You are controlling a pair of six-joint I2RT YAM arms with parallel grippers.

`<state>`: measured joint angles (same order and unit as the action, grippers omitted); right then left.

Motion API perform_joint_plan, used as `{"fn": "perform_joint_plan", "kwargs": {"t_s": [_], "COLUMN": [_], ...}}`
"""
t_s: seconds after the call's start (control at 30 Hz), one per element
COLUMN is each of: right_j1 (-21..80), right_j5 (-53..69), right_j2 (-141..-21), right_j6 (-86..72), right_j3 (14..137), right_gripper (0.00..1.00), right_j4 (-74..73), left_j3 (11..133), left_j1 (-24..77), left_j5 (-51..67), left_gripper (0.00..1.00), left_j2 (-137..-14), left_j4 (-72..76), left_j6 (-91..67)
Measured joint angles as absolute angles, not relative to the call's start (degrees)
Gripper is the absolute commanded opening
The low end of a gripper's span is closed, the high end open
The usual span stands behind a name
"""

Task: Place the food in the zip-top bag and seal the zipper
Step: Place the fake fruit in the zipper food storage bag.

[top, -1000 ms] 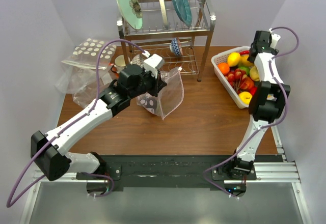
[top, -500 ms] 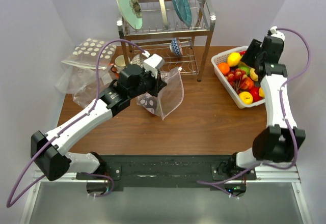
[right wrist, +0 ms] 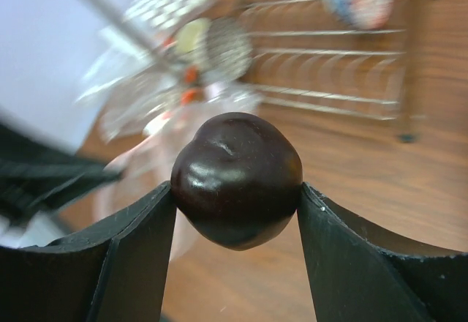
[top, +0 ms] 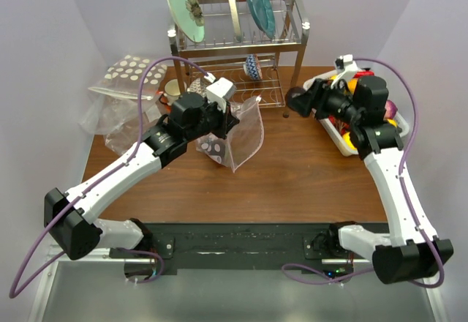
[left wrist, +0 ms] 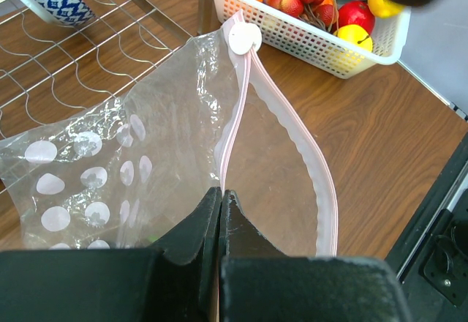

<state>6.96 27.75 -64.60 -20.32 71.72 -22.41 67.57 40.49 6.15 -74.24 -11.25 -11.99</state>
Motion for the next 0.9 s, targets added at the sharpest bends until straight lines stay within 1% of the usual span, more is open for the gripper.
{"fn": "perform_joint_plan", "kwargs": {"t_s": [0.2, 0.37, 0.53, 0.67, 0.9], "right_j1": [12.4, 17.1, 22.3, 27.2, 31.8], "right_j5": [35.7, 37.3, 36.4, 34.0, 28.8], "right_j2": [-59.5, -58.3, -59.0, -61.3, -69.5], "right_j6": [-21.1, -22.1, -23.5, -23.9, -23.7], "right_j3": [66.6, 64.8, 63.5, 63.5, 64.7], "right_gripper": [0.54, 0.52, 0.52, 0.5, 0.48], "right_j4": [-21.6, -21.1, -19.5, -18.0, -17.6], "left_j3": [67.6, 67.6, 67.6, 67.6, 67.6], "left_j1": [40.5, 40.5, 40.5, 40.5, 40.5], "left_j5": [5.9, 5.8, 5.8, 5.8, 5.7], "left_gripper": [0.0, 0.0, 0.0, 0.0, 0.0], "left_j2": [-74.2, -74.2, -74.2, -73.8, -73.3], "left_j4": [-11.2, -11.2, -11.3, -11.2, -11.3], "left_j6": [-12.0, -12.0, -12.0, -12.0, -12.0]}}
